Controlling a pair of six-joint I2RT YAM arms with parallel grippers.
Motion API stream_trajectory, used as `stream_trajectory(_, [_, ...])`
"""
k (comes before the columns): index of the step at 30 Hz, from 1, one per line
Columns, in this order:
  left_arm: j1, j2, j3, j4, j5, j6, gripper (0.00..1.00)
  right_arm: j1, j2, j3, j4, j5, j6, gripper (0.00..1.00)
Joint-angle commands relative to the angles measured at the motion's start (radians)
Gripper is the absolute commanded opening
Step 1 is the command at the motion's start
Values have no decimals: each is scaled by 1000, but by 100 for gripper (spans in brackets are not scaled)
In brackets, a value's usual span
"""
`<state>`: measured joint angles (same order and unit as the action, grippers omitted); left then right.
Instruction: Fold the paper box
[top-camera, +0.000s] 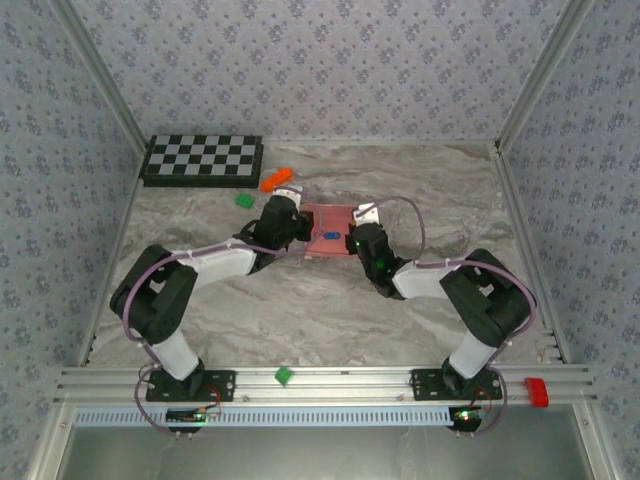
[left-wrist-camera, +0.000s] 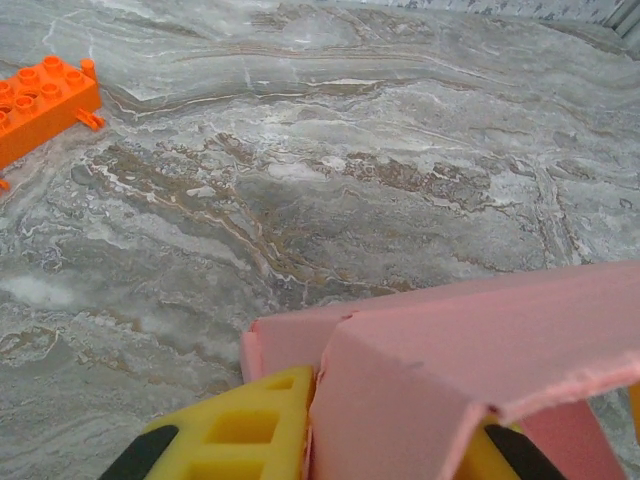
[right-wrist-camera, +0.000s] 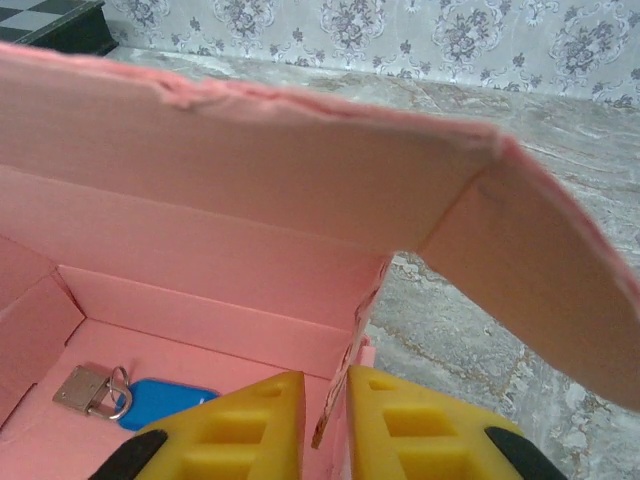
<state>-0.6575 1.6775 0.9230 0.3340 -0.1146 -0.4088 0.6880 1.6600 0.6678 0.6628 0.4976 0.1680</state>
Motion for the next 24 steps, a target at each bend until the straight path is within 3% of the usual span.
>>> stream_trajectory(1, [-14, -38, -16, 12, 4, 5, 13, 11, -32, -14, 15, 19, 10, 19])
stream_trajectory(9, [-23, -46, -34, 18, 1, 2, 12, 12, -44, -27, 5, 18, 24, 19])
stream_trajectory(19, [-27, -42, -31, 32, 26, -7, 20, 13, -37, -28, -3, 13, 33, 19])
stream_trajectory(24, [-28, -38, -30, 39, 36, -8, 18, 13, -26, -27, -6, 15, 38, 19])
